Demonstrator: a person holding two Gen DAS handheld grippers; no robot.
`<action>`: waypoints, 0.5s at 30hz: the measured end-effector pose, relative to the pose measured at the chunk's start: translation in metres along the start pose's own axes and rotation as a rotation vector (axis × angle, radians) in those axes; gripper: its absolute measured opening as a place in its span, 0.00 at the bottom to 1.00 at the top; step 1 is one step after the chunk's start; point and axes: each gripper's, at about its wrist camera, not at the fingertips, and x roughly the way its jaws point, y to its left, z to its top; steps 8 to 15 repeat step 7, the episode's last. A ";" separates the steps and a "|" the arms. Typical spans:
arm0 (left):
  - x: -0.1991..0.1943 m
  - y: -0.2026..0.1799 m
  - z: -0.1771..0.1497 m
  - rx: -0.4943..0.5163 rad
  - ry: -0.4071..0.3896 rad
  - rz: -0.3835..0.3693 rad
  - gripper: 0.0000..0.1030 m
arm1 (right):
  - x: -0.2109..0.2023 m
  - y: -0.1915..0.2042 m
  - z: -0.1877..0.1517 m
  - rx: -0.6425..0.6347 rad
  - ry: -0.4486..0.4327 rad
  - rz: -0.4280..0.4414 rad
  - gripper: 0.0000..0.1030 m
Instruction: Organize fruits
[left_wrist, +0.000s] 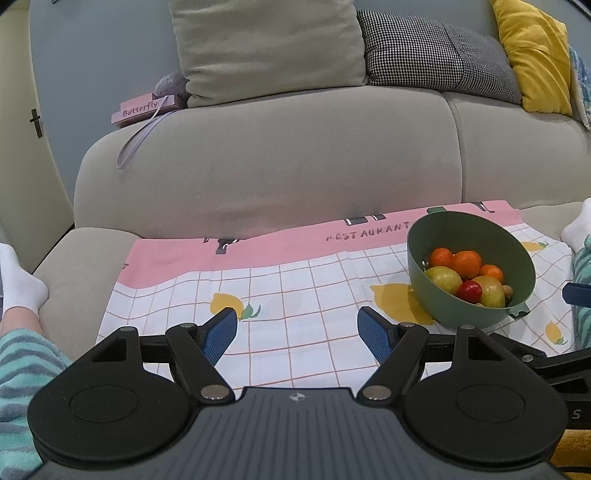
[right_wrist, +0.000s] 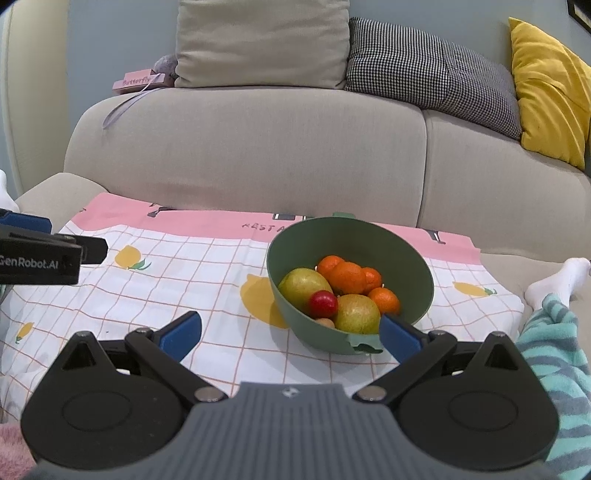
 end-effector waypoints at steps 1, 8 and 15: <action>0.000 0.000 0.000 0.001 -0.002 -0.001 0.85 | 0.001 0.000 0.001 0.000 0.003 0.000 0.96; -0.002 -0.001 -0.001 0.006 -0.017 0.000 0.85 | 0.000 0.000 0.001 0.002 0.012 -0.004 0.96; -0.002 -0.001 -0.001 0.006 -0.017 0.000 0.85 | 0.000 0.000 0.001 0.002 0.012 -0.004 0.96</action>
